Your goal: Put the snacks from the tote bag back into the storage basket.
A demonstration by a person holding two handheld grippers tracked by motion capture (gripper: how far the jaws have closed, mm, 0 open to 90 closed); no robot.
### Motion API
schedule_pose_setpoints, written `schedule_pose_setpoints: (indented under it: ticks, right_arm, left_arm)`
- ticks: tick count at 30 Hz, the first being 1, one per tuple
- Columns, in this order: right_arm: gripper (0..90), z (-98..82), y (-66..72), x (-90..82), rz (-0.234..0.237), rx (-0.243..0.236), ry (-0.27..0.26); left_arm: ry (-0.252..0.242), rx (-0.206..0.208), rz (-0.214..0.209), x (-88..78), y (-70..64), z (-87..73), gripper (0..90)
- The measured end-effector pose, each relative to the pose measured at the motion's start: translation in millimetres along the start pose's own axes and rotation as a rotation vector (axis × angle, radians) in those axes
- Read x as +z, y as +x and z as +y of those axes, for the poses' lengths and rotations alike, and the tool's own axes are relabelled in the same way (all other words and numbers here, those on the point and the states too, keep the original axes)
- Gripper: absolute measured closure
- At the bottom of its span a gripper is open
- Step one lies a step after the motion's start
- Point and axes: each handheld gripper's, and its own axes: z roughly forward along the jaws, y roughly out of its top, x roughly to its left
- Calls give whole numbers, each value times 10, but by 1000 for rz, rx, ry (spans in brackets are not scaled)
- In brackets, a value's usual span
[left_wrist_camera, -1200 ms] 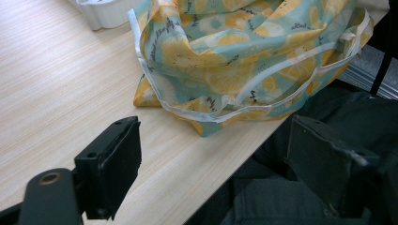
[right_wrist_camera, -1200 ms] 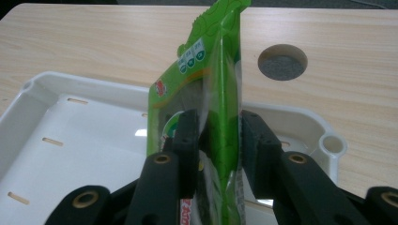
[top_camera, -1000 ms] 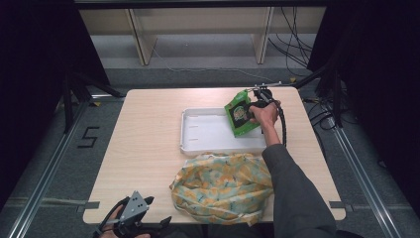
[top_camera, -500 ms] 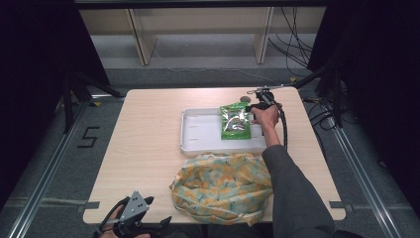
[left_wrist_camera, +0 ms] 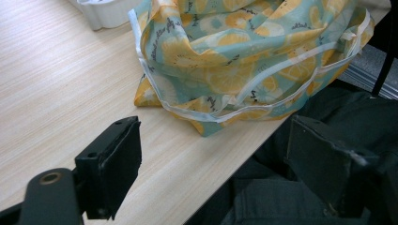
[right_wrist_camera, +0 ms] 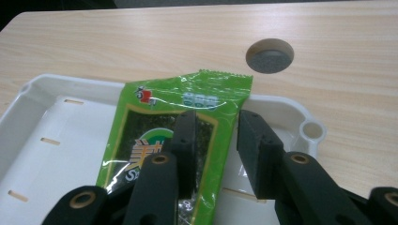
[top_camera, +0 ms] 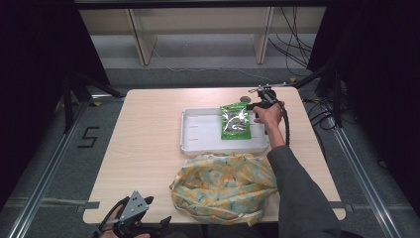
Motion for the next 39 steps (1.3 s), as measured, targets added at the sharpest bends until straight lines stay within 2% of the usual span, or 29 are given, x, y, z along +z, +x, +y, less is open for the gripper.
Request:
schedule_pose_setpoints:
  ticks: [1, 2, 4, 5, 6, 7, 8, 9, 10, 11, 12, 13, 15, 16, 17, 19, 20, 21, 22, 23, 24, 25, 26, 31, 32, 34, 35, 37, 39]
  right_arm:
    - [684, 1, 27, -35, 2, 21, 4]
    - [681, 8, 26, -50, 10, -2, -4]
    - [670, 20, 61, -113, 47, 6, 0]
    - [665, 10, 101, -123, 38, 28, -10]
    - [661, 24, 73, -156, 68, -25, -3]
    - [657, 25, 123, -187, 85, 14, 9]
    - [654, 32, 115, -212, 55, -36, -1]
    - [652, 33, 142, -242, 58, -17, 19]
    - [647, 28, 176, -259, 62, -13, 6]
    - [645, 30, 164, -269, 67, -42, -4]
    - [642, 23, 208, -300, 73, -12, 2]
    - [639, 31, 186, -317, 71, -51, 8]
    - [632, 27, 206, -357, 83, -61, 14]
    - [629, 19, 261, -392, 97, -19, 27]
    - [625, 28, 222, -401, 93, -90, 10]
    - [614, 18, 270, -449, 103, -79, 18]
    - [611, 7, 300, -477, 114, -77, 3]
    - [607, 4, 326, -508, 111, -67, 22]
    - [602, -8, 332, -518, 127, -83, 2]
    - [599, -13, 354, -554, 137, -87, 8]
    - [594, -20, 356, -578, 142, -114, -1]
    - [589, -18, 338, -601, 149, -161, -12]
    - [584, -39, 384, -638, 154, -128, -6]
    - [567, -85, 419, -783, 187, -197, -31]
    - [562, -103, 438, -810, 191, -194, -37]
    - [551, -136, 446, -864, 203, -217, -36]
    - [547, -156, 464, -893, 206, -208, -34]
    - [541, -192, 477, -940, 221, -213, -35]
    - [533, -216, 480, -989, 220, -228, -32]
  left_arm:
    - [-5, -10, -13, 0, -6, 1, 177]
    - [-5, -10, -1, 2, -5, 0, 177]
    - [-6, -13, -12, 3, -7, 0, 177]
    - [-10, -17, -7, 7, -11, 0, 177]
    - [-20, -21, -12, 16, -12, -3, 177]
    - [-8, -15, -11, 7, -10, 1, 177]
    - [-13, -13, -9, 9, -11, 2, 177]
    - [-21, -20, -8, 17, -14, -2, 177]
    - [-19, -20, -10, 15, -12, 0, 177]
    - [-16, -18, -11, 11, -9, -1, 177]
    - [-8, -11, -8, 3, -6, 1, 177]
    - [-7, 5, -6, 0, 5, 4, 177]
    - [-24, 0, -5, 12, 4, 4, 177]
    - [-23, 1, -5, 11, 5, 4, 177]
    - [-17, 1, -3, 6, 5, 5, 177]
    - [-23, 0, -3, 10, 7, 3, 177]
    - [-21, 1, -4, 8, 10, 5, 177]
    - [-24, -1, -6, 11, 13, 2, 177]
    - [-15, -1, -2, 4, 13, 4, 177]
    - [-21, -28, 5, 12, 1, -4, 177]
    - [-27, -20, 7, 13, 8, -3, 177]
    - [-33, -13, 4, 11, 9, 0, 177]
    - [-33, -7, 4, 10, 15, 0, 177]
    - [-18, 1, 10, -4, 33, 3, 177]
    - [-23, -32, 12, 4, 20, -4, 177]
    - [-15, -1, 14, -8, 41, 5, 177]
    - [-17, -4, 14, -7, 42, 3, 177]
    - [-26, -13, 15, -3, 37, 4, 177]
    - [-25, -6, 16, -3, 47, 2, 177]
